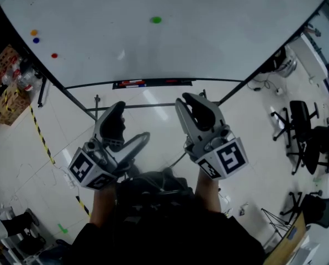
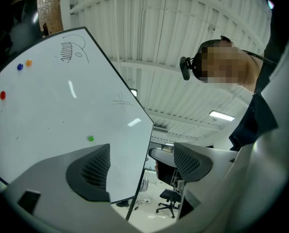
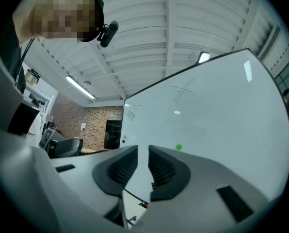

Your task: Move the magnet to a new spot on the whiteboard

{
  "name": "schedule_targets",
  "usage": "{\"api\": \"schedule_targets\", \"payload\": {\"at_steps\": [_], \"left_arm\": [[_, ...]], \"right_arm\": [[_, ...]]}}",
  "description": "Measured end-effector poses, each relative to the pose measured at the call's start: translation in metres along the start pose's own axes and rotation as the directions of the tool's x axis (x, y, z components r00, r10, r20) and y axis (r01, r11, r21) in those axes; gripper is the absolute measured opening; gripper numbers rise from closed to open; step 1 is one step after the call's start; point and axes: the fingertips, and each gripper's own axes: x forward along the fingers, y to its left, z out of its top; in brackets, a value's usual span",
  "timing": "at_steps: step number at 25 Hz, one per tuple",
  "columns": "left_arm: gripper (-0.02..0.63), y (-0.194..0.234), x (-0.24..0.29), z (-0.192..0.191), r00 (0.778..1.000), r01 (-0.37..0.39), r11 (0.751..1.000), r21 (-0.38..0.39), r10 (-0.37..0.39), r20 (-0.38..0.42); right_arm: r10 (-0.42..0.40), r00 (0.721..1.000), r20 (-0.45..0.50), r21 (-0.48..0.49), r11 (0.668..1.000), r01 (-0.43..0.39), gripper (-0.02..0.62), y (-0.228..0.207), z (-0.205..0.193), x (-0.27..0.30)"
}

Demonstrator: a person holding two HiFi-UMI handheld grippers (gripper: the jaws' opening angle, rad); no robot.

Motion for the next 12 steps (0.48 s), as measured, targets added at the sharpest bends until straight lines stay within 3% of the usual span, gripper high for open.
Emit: {"api": "schedule_targets", "payload": {"at_steps": [12], "left_arm": [[0.405, -0.034, 0.026, -0.028, 0.998, -0.015, 1.0, -0.006, 0.015, -0.068]], "right_arm": [[0.013, 0.999, 0.037, 0.078, 0.997, -0.016, 0.055, -0.026, -0.004, -0.047]]}}
